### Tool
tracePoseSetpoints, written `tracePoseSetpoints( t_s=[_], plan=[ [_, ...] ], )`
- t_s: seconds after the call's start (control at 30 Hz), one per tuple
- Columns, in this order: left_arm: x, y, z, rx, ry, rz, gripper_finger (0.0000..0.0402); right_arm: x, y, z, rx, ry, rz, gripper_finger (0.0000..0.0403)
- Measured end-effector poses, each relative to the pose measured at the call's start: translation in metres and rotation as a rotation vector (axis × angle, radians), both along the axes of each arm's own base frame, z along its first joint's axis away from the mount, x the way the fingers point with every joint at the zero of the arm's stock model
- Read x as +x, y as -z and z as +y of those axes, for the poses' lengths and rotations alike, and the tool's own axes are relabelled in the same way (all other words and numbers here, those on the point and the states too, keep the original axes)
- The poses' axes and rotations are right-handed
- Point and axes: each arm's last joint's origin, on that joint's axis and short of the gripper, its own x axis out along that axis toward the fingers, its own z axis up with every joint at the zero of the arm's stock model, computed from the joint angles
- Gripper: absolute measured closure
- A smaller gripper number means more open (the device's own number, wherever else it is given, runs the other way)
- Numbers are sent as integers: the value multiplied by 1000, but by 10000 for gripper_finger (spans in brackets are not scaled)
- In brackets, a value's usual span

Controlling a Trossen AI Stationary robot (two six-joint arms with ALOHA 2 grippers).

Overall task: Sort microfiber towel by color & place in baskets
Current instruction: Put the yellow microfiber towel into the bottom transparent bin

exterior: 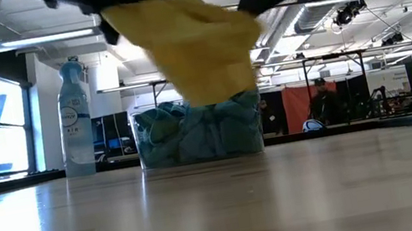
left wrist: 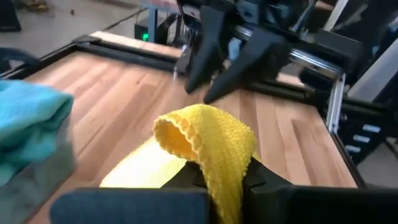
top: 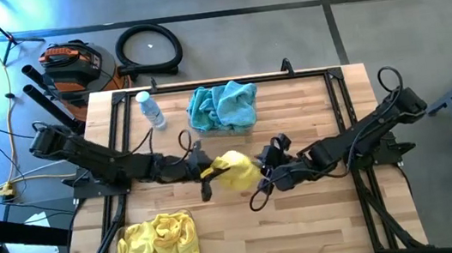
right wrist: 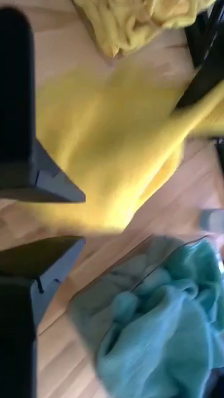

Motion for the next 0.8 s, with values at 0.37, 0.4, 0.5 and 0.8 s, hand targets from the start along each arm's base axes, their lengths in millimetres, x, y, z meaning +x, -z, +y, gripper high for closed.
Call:
tracePoseSetpoints(
  t_s=[0.37, 0.4, 0.5, 0.8],
  plan=[
    [-70, -76, -49, 21, -8, -41, 401, -27, 48, -9, 82, 205, 102, 236],
    [-75, -85, -55, 33, 3, -32, 401, -30, 54, -10, 94, 228, 105, 235],
    [-91, -110, -72, 61, 26, 2, 401, -39, 69, -14, 124, 287, 114, 234],
    [-120, -149, -126, 143, 149, 203, 401, -52, 91, -19, 154, 352, 122, 234]
  ],
)
